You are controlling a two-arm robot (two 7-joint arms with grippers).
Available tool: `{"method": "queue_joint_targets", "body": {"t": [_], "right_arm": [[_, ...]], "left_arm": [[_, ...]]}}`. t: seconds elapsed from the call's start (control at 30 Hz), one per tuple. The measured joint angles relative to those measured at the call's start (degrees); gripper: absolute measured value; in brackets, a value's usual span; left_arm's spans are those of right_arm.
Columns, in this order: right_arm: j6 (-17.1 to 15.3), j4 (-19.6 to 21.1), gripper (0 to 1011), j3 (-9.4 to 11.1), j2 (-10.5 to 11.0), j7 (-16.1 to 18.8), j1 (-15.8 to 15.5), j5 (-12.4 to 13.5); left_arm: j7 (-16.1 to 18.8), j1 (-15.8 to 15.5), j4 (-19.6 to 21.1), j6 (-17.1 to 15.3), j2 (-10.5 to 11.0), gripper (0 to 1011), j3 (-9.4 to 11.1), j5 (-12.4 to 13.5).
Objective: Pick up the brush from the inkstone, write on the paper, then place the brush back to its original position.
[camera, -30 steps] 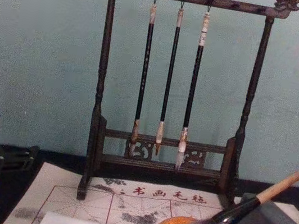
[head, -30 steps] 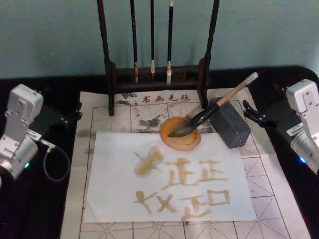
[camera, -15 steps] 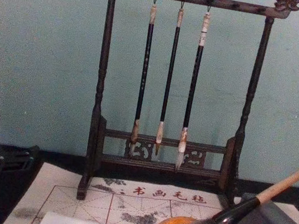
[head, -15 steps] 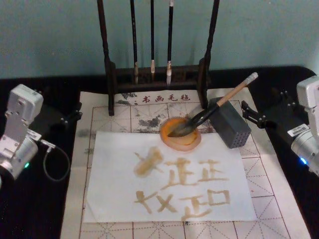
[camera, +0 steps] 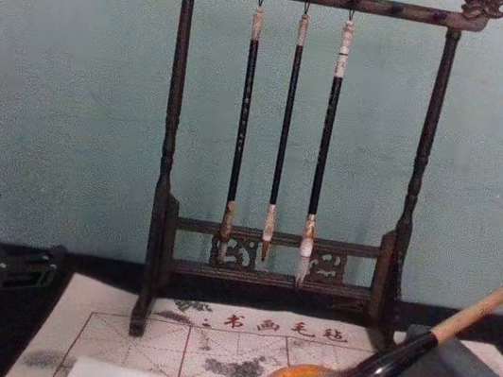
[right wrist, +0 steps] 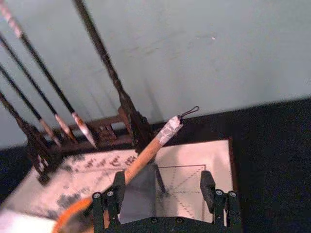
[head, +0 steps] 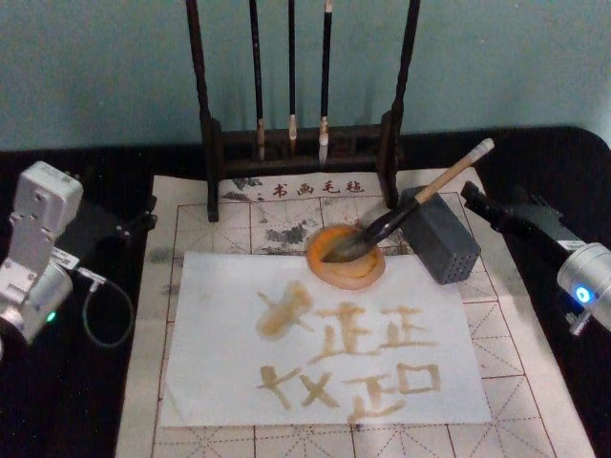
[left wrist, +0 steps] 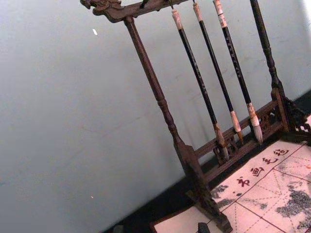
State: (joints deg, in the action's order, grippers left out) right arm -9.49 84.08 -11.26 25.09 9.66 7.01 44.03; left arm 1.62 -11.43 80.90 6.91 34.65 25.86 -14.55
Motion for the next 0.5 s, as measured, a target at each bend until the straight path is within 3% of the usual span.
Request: {"method": "queue_joint_targets", "body": {"t": [0.13,0.17,0.27,0.5], "right_arm": [[-2.65,-0.23,1000,1.97,-2.35,-0.28,0.24,5.34],[-2.65,-0.23,1000,1.97,-2.35,-0.28,0.24,5.34],[-4.33,-0.98,1000,2.78,-3.94,-1.20,1.20,8.99],[-6.49,-2.56,1000,3.59,-6.24,-3.48,3.04,13.59]], "left_arm": [[0.00,0.00,0.00,0.00,0.00,1001,0.00,0.00],[0.00,0.00,0.00,0.00,0.00,1001,0.00,0.00],[0.00,0.00,0.00,0.00,0.00,1001,0.00,0.00],[0.00,0.00,0.00,0.00,0.00,1001,0.00,0.00]]}}
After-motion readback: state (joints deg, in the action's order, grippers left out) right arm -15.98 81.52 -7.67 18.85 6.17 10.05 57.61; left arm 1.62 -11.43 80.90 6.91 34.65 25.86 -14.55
